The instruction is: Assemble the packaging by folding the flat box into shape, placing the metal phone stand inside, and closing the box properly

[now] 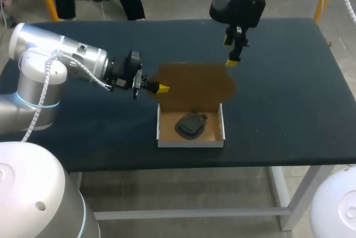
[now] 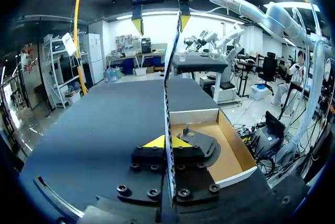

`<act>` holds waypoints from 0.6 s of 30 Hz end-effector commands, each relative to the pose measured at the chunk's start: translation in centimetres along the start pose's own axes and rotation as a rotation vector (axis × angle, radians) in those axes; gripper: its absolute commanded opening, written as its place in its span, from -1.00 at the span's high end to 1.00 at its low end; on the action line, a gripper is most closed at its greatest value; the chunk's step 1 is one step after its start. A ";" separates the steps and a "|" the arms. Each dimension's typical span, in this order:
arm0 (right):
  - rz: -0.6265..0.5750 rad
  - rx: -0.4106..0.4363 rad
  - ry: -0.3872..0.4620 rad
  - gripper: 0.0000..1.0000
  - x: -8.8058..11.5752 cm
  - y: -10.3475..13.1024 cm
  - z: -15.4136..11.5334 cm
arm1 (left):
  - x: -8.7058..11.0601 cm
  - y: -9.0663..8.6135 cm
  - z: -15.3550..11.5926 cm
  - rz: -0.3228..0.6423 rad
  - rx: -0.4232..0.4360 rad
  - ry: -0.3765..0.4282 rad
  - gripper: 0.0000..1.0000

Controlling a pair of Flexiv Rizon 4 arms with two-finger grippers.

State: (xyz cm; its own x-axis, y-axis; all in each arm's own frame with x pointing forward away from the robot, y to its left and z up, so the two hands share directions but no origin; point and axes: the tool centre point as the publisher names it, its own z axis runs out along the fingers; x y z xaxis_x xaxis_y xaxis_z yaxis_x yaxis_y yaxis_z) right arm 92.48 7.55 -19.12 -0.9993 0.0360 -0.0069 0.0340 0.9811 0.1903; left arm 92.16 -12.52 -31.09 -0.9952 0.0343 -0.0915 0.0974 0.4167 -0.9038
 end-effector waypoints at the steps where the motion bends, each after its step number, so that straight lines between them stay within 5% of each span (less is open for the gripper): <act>1: -0.005 0.000 -0.004 -1.00 0.2 0.2 -0.2 | 0.7 0.1 -0.1 0.029 0.008 -0.029 1.00; 18: -0.014 0.006 -0.006 -1.00 0.4 0.6 -0.3 | 0.8 0.7 0.2 0.061 0.016 -0.069 1.00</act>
State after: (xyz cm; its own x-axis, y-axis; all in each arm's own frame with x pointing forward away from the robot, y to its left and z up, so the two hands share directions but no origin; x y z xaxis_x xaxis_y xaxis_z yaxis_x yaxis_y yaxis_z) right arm 92.19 8.05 -18.84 -0.9996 0.0239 -0.0149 0.0207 0.9821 0.1872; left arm 91.58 -12.23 -31.68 -0.9851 0.0011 -0.1721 0.1579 0.4033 -0.9014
